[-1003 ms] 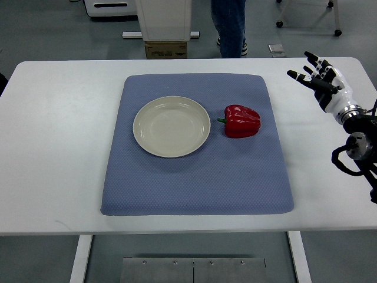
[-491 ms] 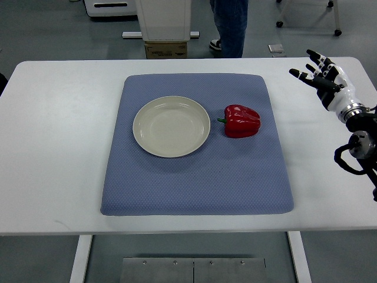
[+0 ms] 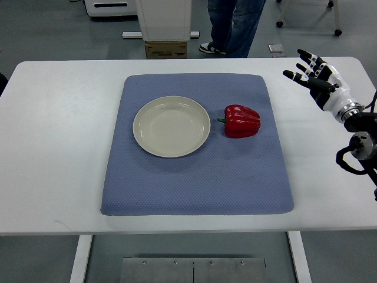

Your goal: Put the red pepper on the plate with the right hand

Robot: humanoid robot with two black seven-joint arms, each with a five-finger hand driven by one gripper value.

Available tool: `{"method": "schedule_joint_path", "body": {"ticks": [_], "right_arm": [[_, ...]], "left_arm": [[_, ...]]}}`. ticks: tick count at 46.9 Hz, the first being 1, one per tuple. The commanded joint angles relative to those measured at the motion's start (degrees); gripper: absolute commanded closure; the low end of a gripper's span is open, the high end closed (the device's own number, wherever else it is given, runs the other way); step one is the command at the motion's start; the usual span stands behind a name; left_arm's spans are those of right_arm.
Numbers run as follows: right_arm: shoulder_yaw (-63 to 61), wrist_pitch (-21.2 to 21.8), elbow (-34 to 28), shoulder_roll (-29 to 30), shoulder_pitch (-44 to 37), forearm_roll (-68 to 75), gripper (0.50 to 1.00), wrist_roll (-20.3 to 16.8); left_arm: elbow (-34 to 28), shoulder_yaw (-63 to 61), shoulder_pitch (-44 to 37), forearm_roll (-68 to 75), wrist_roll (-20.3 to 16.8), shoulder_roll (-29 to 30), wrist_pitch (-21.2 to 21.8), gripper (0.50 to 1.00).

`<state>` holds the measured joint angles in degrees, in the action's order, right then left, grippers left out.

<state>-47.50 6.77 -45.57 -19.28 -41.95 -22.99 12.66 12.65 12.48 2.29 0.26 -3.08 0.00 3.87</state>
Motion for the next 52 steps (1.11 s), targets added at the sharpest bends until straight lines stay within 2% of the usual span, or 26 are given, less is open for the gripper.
{"method": "schedule_joint_path", "body": {"ticks": [1, 9, 20, 30, 52], "right_arm": [[0.22, 0.70, -0.04, -0.32, -0.23, -0.13, 0.500, 0.00], [3.90, 0.70, -0.39, -1.90, -2.69, -0.74, 0.504, 0.08], [12.34, 0.70, -4.43, -4.72, -6.12, -5.04, 0.511, 2.01], [13.84, 0.70, -6.90, -4.72, -6.65, -14.18, 0.513, 3.33], [31.85, -1.41, -7.07, -4.37, -13.42, -28.42, 0.519, 6.59]], "left_arm": [[0.00, 0.00, 0.00, 0.00, 0.00, 0.00, 0.00, 0.500], [0.00, 0.00, 0.00, 0.00, 0.00, 0.00, 0.00, 0.500], [0.00, 0.00, 0.00, 0.00, 0.00, 0.00, 0.00, 0.500], [0.00, 0.00, 0.00, 0.00, 0.00, 0.00, 0.00, 0.500], [0.00, 0.00, 0.00, 0.00, 0.00, 0.00, 0.00, 0.500]]}}
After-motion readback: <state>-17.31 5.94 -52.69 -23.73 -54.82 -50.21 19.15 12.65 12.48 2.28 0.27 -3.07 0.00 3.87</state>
